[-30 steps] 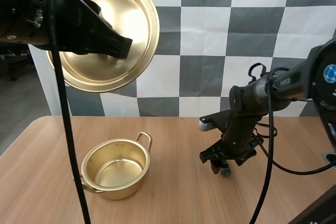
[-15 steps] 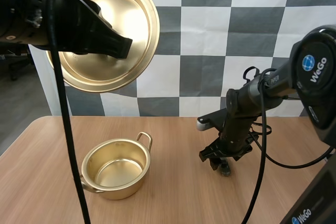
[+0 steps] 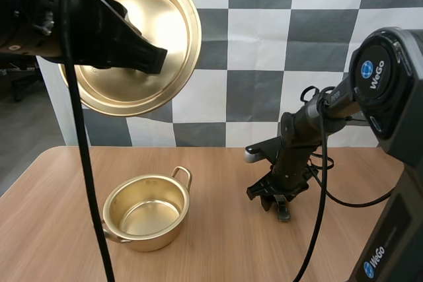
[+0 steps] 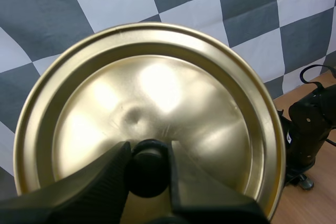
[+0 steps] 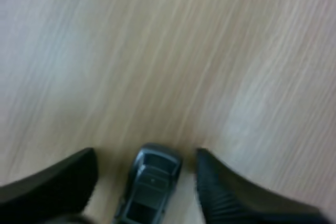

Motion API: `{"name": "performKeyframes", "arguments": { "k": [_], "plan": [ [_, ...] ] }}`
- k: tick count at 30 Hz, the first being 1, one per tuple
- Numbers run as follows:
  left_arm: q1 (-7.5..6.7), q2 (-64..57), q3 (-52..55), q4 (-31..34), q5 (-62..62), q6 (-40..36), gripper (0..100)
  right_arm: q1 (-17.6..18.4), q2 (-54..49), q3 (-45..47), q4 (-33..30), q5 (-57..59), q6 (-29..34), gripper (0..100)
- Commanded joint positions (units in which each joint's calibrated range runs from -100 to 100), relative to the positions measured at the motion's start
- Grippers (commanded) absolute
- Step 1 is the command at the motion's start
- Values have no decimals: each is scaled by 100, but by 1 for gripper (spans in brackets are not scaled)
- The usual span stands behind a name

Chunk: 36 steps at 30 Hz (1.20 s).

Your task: Open the pot, put the car inside, and close it

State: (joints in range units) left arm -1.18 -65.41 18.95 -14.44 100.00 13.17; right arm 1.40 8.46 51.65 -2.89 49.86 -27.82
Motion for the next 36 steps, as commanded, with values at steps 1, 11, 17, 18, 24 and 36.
{"name": "performKeyframes", "arguments": {
  "k": [1,11,17,18,24,36],
  "plan": [
    [2,-1,3,-1,0,7,0,1,36,22,-49,67,39,6],
    [2,-1,3,-1,0,7,0,-9,23,22,-188,142,93,0],
    [2,-13,3,-1,0,7,0,-9,-437,-378,-222,603,93,0],
    [2,-13,3,-1,0,7,0,-9,-592,-511,-161,792,93,0],
    [2,-324,3,22,0,7,0,-9,-1645,-1286,889,2403,-703,0],
    [2,-1490,3,562,0,-131,0,114,-2652,-1858,3668,5014,-2404,0]
  ]
}}
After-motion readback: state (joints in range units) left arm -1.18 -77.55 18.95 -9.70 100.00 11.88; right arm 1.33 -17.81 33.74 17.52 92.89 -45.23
